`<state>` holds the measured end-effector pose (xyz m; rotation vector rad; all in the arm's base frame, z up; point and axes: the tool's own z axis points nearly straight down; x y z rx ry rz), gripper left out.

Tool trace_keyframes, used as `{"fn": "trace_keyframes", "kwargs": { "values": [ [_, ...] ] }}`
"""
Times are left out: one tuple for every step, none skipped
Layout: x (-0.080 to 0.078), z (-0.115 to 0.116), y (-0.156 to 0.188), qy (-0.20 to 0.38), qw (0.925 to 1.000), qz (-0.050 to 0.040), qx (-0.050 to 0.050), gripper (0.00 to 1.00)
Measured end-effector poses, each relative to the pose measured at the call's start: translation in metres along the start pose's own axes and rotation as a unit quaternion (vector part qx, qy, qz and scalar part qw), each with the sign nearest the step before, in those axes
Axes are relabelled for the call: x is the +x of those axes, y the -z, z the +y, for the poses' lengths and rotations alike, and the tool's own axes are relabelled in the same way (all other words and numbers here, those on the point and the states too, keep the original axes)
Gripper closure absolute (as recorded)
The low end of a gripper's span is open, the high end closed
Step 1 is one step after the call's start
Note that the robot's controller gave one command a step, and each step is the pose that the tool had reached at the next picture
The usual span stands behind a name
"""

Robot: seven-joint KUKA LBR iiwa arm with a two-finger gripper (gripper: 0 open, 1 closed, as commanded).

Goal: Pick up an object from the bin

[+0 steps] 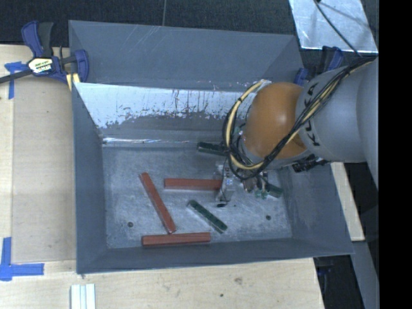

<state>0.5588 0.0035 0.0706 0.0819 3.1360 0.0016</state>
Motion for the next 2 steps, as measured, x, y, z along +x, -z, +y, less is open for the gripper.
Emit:
{"fn": "trace_keyframes", "kwargs": {
  "values": [
    [-0.025, 0.006, 0.117, 0.005, 1.0, -0.0043, 0.0, 1.0],
    [-0.032, 0.0, 0.224, -0.022, 0.9997, -0.0045, 0.0, 1.0]
  ]
}}
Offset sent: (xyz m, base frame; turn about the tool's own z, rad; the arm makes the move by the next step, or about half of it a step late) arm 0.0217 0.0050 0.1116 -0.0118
